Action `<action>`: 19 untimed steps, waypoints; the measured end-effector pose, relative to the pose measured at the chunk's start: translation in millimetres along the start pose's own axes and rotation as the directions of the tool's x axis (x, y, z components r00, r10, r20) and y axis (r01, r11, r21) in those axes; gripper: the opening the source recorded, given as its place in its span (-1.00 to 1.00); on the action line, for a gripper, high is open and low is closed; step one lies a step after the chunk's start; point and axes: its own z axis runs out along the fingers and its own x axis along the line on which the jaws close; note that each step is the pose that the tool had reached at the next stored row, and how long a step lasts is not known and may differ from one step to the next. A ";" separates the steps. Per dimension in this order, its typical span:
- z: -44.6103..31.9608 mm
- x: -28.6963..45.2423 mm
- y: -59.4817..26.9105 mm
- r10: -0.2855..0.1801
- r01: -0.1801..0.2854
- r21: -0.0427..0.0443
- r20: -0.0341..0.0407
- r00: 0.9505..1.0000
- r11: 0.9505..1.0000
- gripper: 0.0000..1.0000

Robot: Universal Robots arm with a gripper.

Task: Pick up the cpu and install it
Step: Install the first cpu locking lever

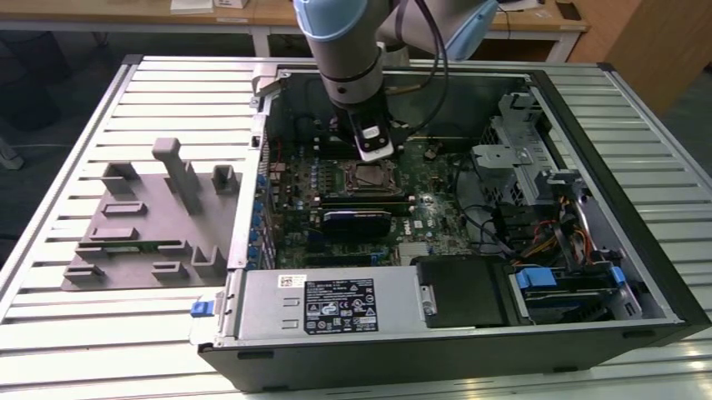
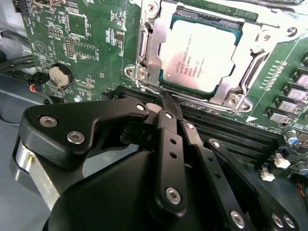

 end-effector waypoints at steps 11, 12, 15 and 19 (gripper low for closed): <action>2.0 -6.5 2.1 0.003 -0.003 -0.011 -0.004 1.000 1.000 -0.79; 2.1 -6.6 2.1 0.004 -0.004 -0.014 -0.005 1.000 1.000 -0.79; 2.1 -6.6 2.2 0.005 -0.005 -0.017 -0.006 1.000 1.000 -0.79; 2.0 -6.8 1.7 0.005 -0.005 -0.018 -0.006 1.000 1.000 -0.79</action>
